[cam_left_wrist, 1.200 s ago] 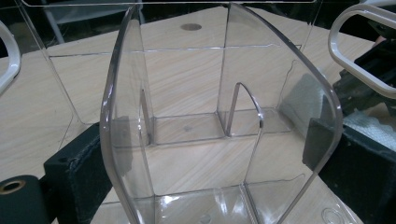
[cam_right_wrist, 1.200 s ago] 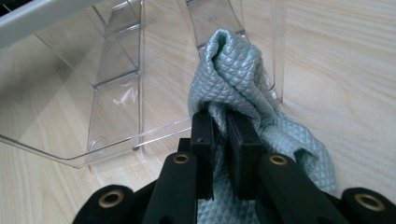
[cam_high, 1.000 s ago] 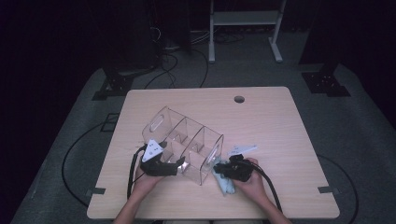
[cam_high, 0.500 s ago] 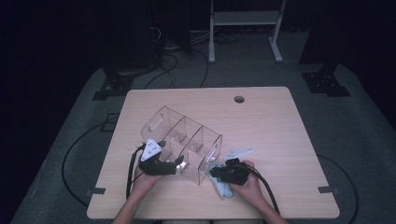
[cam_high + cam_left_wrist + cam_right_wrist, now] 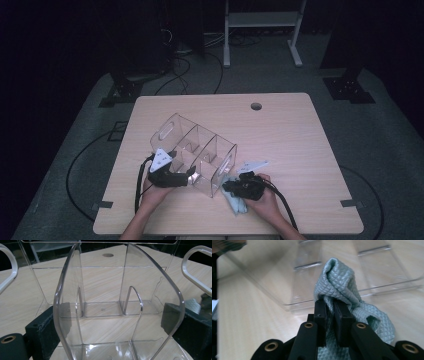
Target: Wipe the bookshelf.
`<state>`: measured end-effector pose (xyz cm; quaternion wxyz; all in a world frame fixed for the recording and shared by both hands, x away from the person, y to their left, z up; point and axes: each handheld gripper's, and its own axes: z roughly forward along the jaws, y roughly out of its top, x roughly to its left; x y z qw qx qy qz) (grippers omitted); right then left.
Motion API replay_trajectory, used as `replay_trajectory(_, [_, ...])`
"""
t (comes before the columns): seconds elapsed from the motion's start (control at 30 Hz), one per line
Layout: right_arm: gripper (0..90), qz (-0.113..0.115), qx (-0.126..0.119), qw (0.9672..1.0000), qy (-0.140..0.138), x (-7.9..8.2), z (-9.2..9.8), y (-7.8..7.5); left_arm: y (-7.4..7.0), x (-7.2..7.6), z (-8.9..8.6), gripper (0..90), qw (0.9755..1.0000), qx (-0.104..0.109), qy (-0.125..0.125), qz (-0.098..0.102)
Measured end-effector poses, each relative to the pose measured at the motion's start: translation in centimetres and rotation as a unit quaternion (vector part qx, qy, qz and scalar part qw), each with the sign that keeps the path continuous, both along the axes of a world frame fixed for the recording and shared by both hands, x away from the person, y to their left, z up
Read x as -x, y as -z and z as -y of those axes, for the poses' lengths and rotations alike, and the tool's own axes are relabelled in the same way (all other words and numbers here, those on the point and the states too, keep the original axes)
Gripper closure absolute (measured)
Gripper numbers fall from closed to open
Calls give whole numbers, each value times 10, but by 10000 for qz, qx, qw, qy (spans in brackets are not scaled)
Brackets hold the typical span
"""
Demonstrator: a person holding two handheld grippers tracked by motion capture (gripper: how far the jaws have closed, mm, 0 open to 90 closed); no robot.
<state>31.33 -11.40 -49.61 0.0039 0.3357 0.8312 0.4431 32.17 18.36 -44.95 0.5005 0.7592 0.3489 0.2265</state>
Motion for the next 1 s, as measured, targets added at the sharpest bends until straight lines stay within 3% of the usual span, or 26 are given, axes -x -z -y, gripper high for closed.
replay_trajectory(0.1, [805, 92, 63, 9986, -524, 17, -15, -5, 0, 0, -1, 54, 10000, -14, -39, -4])
replay_trajectory(0.17, [806, 122, 87, 9983, -571, 18, -17, -6, 0, 0, -1, 54, 10000, 12, -42, -10])
replay_trajectory(0.27, [808, 149, 91, 9985, -518, 16, -17, -6, 0, 0, -2, 57, 10000, 20, -43, -16])
replay_trajectory(0.33, [809, 147, 26, 9996, -226, 8, -10, -5, 0, 0, -2, 56, 10000, 18, -58, 1])
replay_trajectory(0.47, [809, 98, 3, 9999, -134, 9, -10, -6, 1, -1, -1, 55, 9999, 26, -97, 10])
replay_trajectory(0.5, [809, 82, -30, 9995, -299, 13, -14, -9, 1, -1, 0, 55, 9999, 31, -131, 2])
replay_trajectory(0.63, [811, 202, -74, 9987, -468, 21, -19, -18, 1, -1, -1, 55, 9999, 30, -117, 4])
replay_trajectory(0.77, [813, 550, -445, 9965, -438, 30, -15, -42, 1, 0, -2, 56, 9999, 19, -98, 11])
replay_trajectory(0.8, [813, 679, -440, 9956, -467, 34, -15, -48, 1, 0, -1, 56, 10000, 14, -89, 18])
replay_trajectory(1.0, [815, 558, -232, 9967, -543, 35, -21, -32, 1, 0, -1, 56, 10000, 17, -91, 7])
